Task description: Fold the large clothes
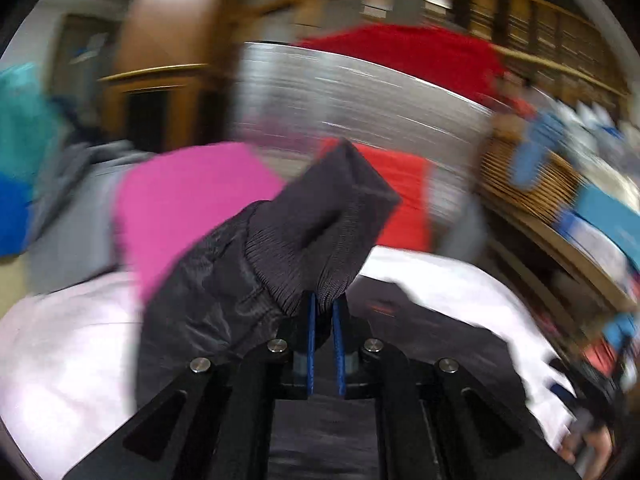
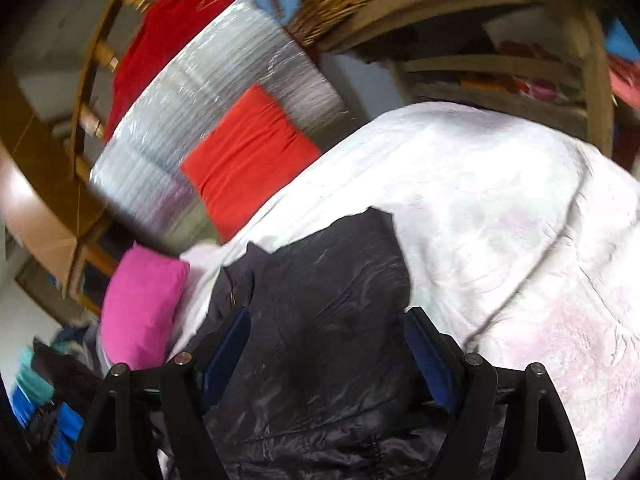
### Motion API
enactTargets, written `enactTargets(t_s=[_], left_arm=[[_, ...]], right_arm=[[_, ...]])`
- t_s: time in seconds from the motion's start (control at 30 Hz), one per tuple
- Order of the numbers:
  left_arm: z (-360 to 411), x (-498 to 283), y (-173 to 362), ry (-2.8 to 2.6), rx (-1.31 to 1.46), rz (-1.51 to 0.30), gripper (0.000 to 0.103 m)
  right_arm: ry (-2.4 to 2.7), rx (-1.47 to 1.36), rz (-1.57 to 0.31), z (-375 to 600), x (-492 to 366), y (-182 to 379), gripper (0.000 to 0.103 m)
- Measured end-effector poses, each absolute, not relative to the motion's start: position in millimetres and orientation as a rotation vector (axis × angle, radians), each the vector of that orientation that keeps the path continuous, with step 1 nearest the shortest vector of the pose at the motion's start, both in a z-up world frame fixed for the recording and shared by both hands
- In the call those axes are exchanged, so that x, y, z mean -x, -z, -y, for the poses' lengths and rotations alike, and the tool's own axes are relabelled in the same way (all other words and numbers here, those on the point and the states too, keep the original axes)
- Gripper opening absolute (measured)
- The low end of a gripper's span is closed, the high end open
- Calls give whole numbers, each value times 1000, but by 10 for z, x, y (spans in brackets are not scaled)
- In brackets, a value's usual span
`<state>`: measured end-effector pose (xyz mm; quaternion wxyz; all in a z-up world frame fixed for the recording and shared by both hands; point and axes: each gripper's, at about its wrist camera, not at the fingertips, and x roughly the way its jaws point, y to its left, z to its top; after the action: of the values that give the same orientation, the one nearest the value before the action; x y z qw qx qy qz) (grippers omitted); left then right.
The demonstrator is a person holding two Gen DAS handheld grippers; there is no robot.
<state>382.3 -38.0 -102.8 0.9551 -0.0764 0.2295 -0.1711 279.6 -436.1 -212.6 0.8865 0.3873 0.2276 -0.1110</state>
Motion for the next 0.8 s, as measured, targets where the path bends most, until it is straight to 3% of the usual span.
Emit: enactTargets(t_s=[0.13,0.2,0.23,0.27,0.5,0.8], left_arm=[[1190,-3735,1215,590,70,-535,10],[1502,-3664,1310,707,34,-623,34],[1561,-3708,1354,722,26,-667,62],[1572,-3682,1348,722,33,-684,77],[790,-3844,1197,548,151,-626,80],[-576,-4515,1964,101,287,-844,79]], right_arm=[[248,-856,-441,4557,-2701,2114,82],[249,-867,-442,4629,-2691,2119,82],[243,-879,-447,4667,-2694,2131,82],[230,-893,-455,4698,-2705,2145,82],[19,-983,-625,4610,-3008,2379,82],[1,-872,-797,4214,-3486,2653,80]])
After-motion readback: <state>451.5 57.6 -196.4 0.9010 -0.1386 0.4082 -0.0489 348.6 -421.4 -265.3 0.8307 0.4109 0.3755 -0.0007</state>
